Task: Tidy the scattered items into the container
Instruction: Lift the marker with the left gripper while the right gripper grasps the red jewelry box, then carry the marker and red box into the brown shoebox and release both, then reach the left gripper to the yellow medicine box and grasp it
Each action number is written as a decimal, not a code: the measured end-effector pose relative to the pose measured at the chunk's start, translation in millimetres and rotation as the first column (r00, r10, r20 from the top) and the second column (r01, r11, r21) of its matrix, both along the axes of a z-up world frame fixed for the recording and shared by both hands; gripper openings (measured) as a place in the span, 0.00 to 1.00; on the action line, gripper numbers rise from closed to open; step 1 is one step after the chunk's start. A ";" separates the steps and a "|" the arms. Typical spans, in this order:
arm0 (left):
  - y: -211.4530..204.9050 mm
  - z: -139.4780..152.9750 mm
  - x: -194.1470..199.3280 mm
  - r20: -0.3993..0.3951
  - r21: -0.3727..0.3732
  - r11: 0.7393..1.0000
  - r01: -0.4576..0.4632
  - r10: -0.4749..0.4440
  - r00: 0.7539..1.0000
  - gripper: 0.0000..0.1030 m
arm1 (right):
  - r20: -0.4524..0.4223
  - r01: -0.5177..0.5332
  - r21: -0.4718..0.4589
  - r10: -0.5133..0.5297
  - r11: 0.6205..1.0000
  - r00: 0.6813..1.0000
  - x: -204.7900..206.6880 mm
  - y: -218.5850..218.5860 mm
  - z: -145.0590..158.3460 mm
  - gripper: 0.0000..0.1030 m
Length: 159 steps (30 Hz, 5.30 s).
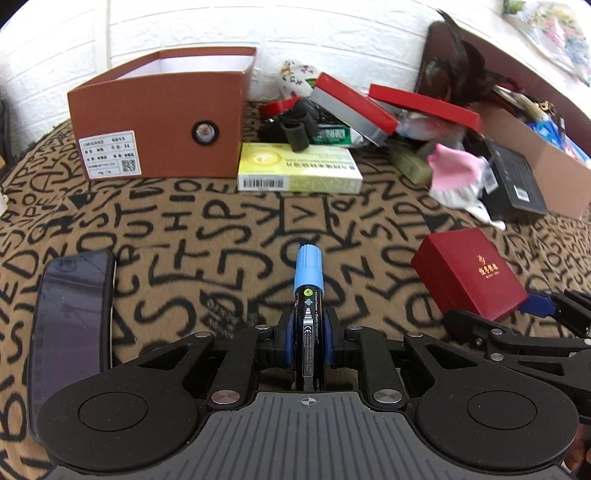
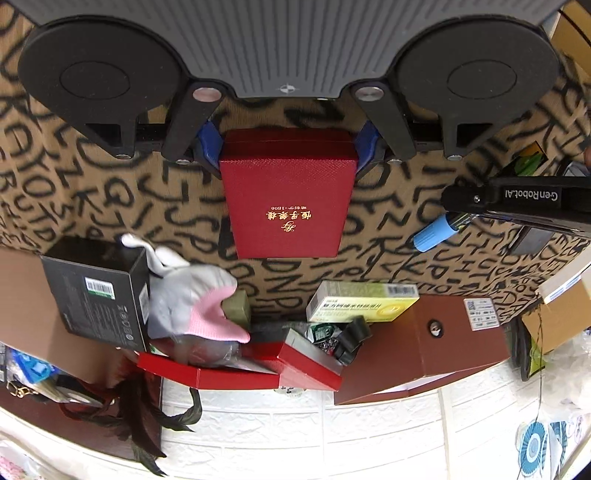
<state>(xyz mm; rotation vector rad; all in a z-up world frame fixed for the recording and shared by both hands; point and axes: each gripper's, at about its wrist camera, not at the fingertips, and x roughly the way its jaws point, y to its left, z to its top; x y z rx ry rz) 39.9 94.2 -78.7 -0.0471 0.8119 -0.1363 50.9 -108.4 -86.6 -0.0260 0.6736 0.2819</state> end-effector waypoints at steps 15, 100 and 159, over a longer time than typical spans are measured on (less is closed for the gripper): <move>-4.1 -2.2 5.6 0.012 0.027 0.999 0.029 -0.029 1.000 0.17 | -0.020 0.017 -0.011 -0.017 1.000 1.000 14.4 4.0 -1.5 0.72; 162.0 86.2 281.5 0.014 -0.001 0.987 -0.159 0.159 0.987 0.12 | -0.078 -0.469 -0.332 0.472 0.818 0.878 283.6 266.0 74.5 0.72; 16.8 94.6 96.3 0.190 -0.043 0.984 -0.175 0.180 0.965 1.00 | 0.080 -0.418 -0.235 0.446 0.877 0.891 140.0 107.0 98.9 0.99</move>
